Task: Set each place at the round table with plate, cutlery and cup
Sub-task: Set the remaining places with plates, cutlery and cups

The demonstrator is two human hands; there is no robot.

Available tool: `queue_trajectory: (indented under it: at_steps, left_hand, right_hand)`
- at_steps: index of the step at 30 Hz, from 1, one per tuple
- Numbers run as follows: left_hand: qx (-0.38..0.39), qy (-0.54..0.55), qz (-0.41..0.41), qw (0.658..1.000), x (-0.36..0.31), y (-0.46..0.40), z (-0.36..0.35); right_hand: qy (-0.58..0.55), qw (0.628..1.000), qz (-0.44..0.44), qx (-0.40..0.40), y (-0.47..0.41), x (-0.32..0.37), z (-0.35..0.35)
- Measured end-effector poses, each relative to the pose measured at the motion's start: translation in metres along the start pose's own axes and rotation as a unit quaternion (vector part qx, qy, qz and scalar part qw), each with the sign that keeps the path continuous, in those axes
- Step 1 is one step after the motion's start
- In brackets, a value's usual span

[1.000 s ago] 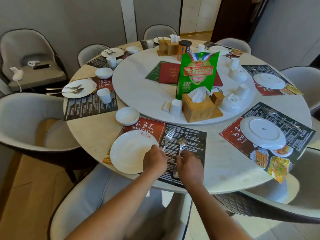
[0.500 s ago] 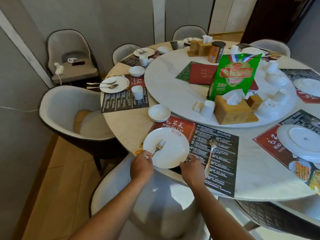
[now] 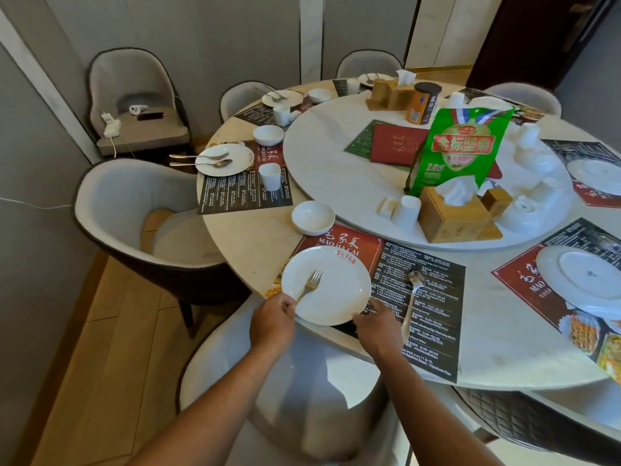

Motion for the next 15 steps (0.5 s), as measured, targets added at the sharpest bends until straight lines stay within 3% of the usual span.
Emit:
queue_trajectory:
  at_steps: [10, 15]
  left_hand:
    - [0.004, -0.017, -0.023, 1.0, -0.001, 0.001, 0.001]
    - [-0.069, -0.132, -0.076, 0.986, -0.02, 0.013, 0.008]
  right_hand:
    - [-0.005, 1.0, 0.004, 0.014, -0.001, 0.001, 0.003]
    - [0.015, 0.998, 0.042, -0.038, 0.002, 0.0, 0.022]
Point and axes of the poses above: each hand's wrist, its own y-axis away from the middle knuckle, its own z-axis out of the back of the hand, x = y × z, the point moved 7 cm from there along -y, towards the middle knuckle
